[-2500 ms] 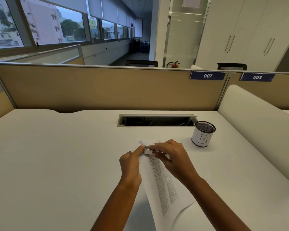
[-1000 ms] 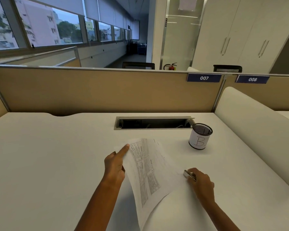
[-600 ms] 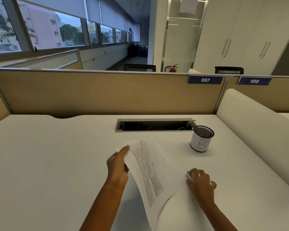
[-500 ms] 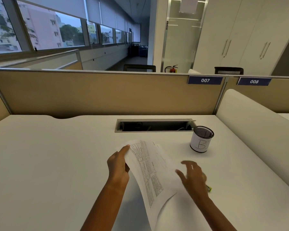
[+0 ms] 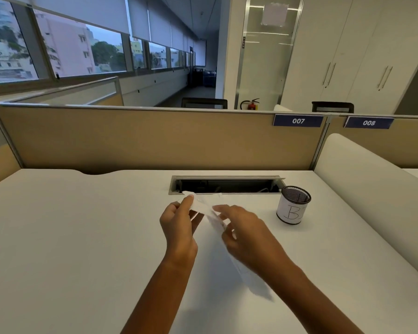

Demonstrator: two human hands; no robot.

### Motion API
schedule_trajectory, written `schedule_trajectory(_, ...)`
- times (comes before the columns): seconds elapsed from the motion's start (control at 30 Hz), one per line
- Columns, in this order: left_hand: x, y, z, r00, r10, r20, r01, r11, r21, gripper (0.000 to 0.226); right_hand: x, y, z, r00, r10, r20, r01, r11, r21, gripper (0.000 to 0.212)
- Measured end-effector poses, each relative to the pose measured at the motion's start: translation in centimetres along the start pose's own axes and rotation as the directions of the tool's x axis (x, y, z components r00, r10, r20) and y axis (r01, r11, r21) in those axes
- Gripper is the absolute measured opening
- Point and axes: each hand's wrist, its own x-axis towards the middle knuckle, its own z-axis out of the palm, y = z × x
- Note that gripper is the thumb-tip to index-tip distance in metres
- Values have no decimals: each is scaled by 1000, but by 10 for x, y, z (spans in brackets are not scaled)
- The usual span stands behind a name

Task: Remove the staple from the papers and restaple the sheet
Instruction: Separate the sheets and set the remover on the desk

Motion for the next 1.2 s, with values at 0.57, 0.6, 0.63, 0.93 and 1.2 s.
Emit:
schedule_trajectory(0.57,-5,32,-6,839,257,480,-413,875,254,8,32,16,-62,976,-56,-211,64,998,30,35)
schedule_trajectory(0.6,-6,31,-6,843,261,470,-412,875,255,9,32,15,-56,948,-77,-308,70,997,-34,37)
schedule_trajectory(0.63,-7,29,-6,847,269,459,-418,870,262,9,31,13,-49,899,-128,-420,96,991,-94,37)
schedule_trajectory(0.93,-17,23,-2,833,351,428,-500,810,308,9,25,-5,-10,775,-397,-492,371,916,-155,10)
schedule_trajectory(1.2,-17,22,-5,742,468,480,-662,625,414,6,26,-6,-17,761,-495,-420,385,865,-322,8)
